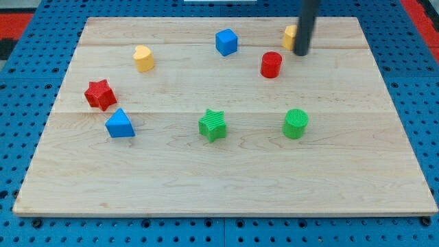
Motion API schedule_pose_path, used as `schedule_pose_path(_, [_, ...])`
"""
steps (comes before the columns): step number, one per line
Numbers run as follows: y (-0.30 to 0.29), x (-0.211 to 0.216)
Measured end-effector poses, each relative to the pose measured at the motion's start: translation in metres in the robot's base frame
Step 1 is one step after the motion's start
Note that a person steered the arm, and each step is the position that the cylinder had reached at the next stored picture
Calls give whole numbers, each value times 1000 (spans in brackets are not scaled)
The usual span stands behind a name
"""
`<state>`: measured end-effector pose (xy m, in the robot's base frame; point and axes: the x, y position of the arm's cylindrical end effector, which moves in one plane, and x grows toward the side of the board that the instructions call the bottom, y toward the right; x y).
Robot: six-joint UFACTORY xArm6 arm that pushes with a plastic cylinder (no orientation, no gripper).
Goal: Place the yellow hexagon to the top of the red circle
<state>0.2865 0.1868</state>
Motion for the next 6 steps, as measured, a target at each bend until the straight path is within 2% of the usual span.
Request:
schedule_pose_path(1, [19,-56])
schedule_pose_path(2, [-36,-50])
schedule_pose_path(3, [-98,4])
schedule_pose_path(4, [-66,-3])
schedule_pose_path(5, [-48,-31])
schedule_pose_path(6, [-86,-77])
